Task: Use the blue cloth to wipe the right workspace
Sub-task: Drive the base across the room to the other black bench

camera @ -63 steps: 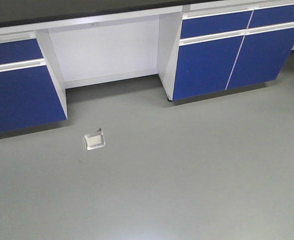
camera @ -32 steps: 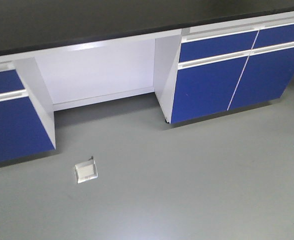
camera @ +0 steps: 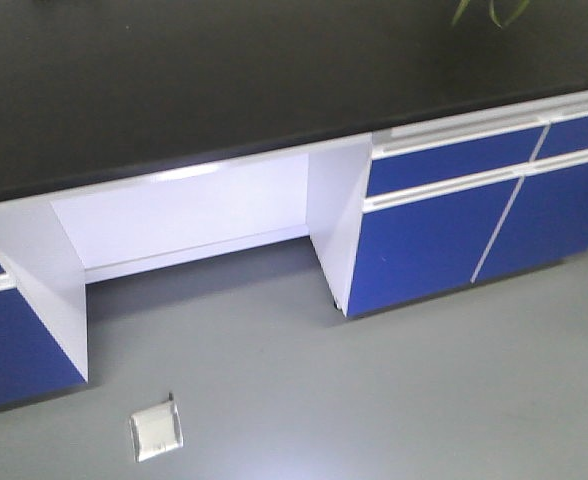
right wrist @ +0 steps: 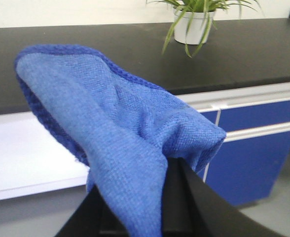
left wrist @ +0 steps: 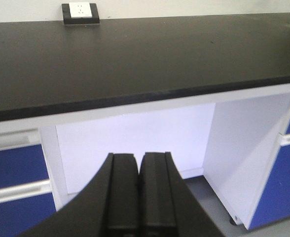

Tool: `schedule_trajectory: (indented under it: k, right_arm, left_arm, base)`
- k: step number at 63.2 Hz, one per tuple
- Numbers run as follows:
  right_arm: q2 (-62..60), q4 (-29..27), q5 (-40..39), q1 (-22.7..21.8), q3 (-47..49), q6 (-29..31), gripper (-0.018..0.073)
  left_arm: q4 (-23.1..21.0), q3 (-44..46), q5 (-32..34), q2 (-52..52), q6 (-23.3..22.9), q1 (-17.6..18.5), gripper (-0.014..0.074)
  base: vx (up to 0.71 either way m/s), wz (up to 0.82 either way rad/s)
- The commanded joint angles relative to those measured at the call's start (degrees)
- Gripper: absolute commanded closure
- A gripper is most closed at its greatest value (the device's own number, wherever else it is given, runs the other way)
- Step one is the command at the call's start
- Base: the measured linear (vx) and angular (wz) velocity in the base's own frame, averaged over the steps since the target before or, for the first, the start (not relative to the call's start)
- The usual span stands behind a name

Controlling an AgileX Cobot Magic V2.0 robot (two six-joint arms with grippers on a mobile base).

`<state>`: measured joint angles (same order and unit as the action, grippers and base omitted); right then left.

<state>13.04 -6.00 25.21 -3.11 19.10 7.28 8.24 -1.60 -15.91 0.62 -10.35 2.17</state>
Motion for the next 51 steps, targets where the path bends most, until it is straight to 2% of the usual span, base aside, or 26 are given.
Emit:
schedule_trajectory:
  k: [1, 51]
  right_arm:
    - [0.7, -0.1, -4.8, -0.1, 1.8, 0.6, 0.0567]
    - [0.7, -0.1, -4.9, -0.1, 1.8, 0.6, 0.0567]
  left_arm:
    - [0.1, -1.7, 4.5, 0.9, -0.5, 0.3, 0.0602]
    - [0.1, -1.7, 4.5, 0.9, -0.5, 0.3, 0.0602]
  base:
    - [0.46, 0.16]
    - [0.40, 0.32]
